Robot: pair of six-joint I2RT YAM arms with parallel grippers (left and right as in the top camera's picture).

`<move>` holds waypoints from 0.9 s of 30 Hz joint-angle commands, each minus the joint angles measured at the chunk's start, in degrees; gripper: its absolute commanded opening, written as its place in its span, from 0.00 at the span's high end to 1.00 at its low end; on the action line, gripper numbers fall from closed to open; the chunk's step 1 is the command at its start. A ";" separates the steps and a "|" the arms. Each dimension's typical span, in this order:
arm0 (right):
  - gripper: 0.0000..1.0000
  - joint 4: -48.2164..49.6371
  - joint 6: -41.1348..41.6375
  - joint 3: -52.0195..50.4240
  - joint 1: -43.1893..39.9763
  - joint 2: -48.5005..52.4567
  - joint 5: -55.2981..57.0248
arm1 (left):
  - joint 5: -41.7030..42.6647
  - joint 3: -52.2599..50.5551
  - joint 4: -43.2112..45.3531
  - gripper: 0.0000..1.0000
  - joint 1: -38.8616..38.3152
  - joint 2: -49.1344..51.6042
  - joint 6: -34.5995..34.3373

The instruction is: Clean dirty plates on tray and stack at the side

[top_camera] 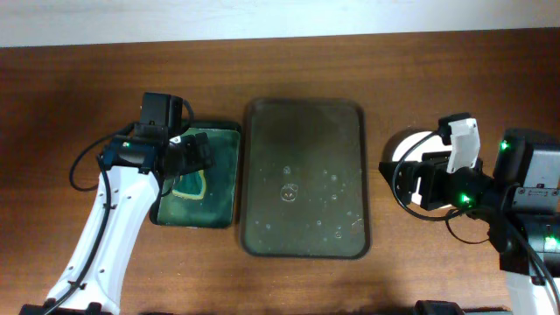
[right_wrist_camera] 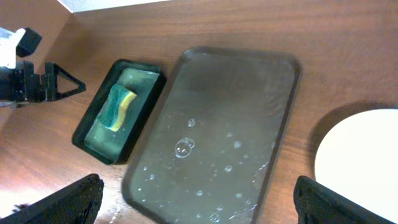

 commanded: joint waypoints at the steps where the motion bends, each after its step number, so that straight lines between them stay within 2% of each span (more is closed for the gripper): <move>1: 0.02 0.28 -9.40 0.35 0.52 -0.09 3.80 | 0.15 0.94 0.09 0.00 0.20 -0.66 0.02; 3: 0.02 0.33 -10.19 0.28 0.57 -1.57 3.76 | 0.17 0.94 0.09 0.01 0.20 -0.66 0.02; 7: 0.02 13.16 -15.65 -5.51 1.42 -8.33 3.61 | 0.15 0.94 0.09 0.01 0.20 -0.66 0.02; 10: 0.02 24.72 -16.28 -20.26 1.70 -20.83 4.37 | 0.15 0.94 0.07 0.00 0.20 -0.66 0.02; 13: 0.01 31.85 -16.26 -35.71 1.92 -31.74 3.80 | 0.17 0.94 0.07 0.01 0.20 -0.66 0.02; 16: 0.02 41.77 -16.28 -50.62 5.27 -44.24 4.44 | 0.17 0.94 0.09 0.00 0.20 -0.66 0.02; 19: 0.02 42.77 -16.28 -58.36 6.16 -53.77 5.01 | 0.17 0.94 0.07 0.00 0.20 -0.66 0.02; 22: 0.02 49.13 -14.05 -64.13 6.16 -55.60 5.27 | 0.15 0.94 0.09 0.00 0.20 -0.66 0.02; 24: 0.02 58.34 -14.05 -69.00 6.16 -55.60 5.29 | 0.15 0.94 0.07 0.00 0.20 -0.66 0.02; 27: 0.02 57.66 -14.12 -69.00 6.16 -55.60 5.29 | 0.15 0.94 0.07 0.00 0.20 -0.66 0.02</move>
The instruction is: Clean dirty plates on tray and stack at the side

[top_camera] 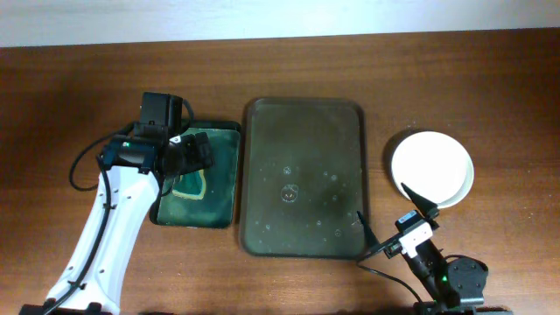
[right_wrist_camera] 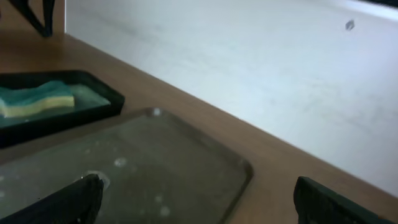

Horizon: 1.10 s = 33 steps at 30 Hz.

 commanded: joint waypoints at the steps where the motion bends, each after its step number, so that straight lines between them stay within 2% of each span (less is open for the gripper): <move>1: 0.02 0.44 0.68 -0.50 0.44 -0.59 0.50 | 0.15 0.83 0.11 0.00 0.20 -0.66 0.02; 13: 0.02 -1.49 0.68 -0.50 0.44 -0.48 0.50 | 0.13 0.55 0.09 0.01 -0.04 -0.70 0.04; 15: 0.02 -1.49 0.68 -0.50 0.44 -0.48 0.50 | -0.09 -0.98 -1.25 0.01 -0.70 -2.99 0.04; 17: 0.02 -1.49 0.68 -0.50 0.44 -0.48 0.50 | -3.15 -5.64 0.52 0.00 -0.79 -9.66 0.02; 19: 0.02 -1.49 0.68 -0.50 0.42 -0.48 0.50 | -3.13 -12.79 8.94 0.00 -0.76 -17.84 0.04; 23: 0.02 -1.49 0.68 -0.50 0.44 -0.48 0.50 | -3.89 -31.93 31.80 0.01 0.09 -37.68 1.38; 27: 0.02 -1.49 0.68 -0.50 0.44 -0.48 0.50 | -3.93 -45.57 46.82 0.00 0.20 -50.42 6.16; 29: 0.02 -1.49 0.68 -0.50 0.44 -0.48 0.50 | -4.22 -55.30 55.21 0.00 0.20 -61.55 6.56; 33: 0.02 -1.49 0.68 -0.50 0.42 -0.48 0.50 | -7.21 -63.58 56.63 0.01 0.20 -74.55 6.54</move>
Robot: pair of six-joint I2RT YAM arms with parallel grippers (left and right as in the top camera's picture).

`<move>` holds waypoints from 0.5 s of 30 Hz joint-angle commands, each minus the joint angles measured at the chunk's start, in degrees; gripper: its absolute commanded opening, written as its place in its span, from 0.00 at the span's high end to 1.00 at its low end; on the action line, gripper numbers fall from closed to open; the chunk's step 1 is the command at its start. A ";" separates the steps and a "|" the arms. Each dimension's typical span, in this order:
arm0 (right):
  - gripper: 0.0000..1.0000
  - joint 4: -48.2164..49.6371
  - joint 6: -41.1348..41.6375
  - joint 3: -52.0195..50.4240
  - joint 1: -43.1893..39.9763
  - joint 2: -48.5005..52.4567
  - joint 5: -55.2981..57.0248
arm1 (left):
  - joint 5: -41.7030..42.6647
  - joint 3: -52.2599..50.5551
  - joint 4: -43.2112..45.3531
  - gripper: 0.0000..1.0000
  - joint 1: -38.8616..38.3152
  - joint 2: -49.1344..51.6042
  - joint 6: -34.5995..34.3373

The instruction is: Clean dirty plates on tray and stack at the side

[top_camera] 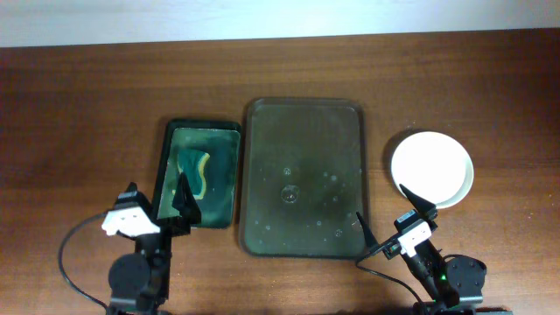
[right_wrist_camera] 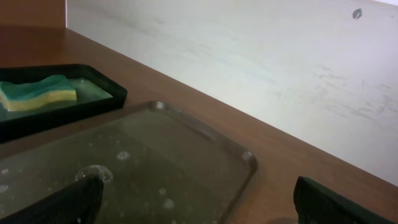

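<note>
The dark tray lies mid-table, wet with drops and bubbles, and no plate is on it. White plates, stacked as far as I can tell, lie on the wood to its right. At the near edge below them my right gripper stands open and holds nothing. In the right wrist view its fingers frame the tray's near part. My left gripper is at the near edge, just below the sponge dish. It is open with nothing in it.
A green and yellow sponge lies in the black dish left of the tray, and also shows as the sponge in the right wrist view. A white wall runs along the table's far edge. Bare wood surrounds the tray.
My left arm was stretched over the sponge dish and is now folded back at the near edge, leaving dish and sponge uncovered. The right arm, tray and plates are unchanged.
First my right gripper hung open over the white plates at the right and my left gripper was over the sponge dish. Then the right arm was back at the near edge with the plates uncovered. Now the left arm is back too.
</note>
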 commanded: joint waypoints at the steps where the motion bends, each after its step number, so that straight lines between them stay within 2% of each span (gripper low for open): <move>1: 0.02 -0.13 0.61 -0.42 0.37 -0.35 0.50 | -3.48 -6.40 0.68 0.01 0.35 -10.21 1.36; 4: 0.02 -0.13 0.61 -0.42 0.35 -0.35 0.50 | -4.28 -9.97 1.55 0.01 0.46 -17.64 1.36; 6: 0.02 -0.13 0.61 -0.42 0.37 -0.35 0.50 | -3.89 -12.61 2.67 0.00 0.72 -17.49 1.31; 9: 0.02 -0.13 0.61 -0.42 0.35 -0.35 0.50 | -4.04 -12.52 -5.64 0.00 0.72 -17.49 1.33; 15: 0.02 -0.13 0.61 -0.42 0.35 -0.35 0.50 | -3.78 -12.52 -6.01 0.01 0.72 -17.49 1.31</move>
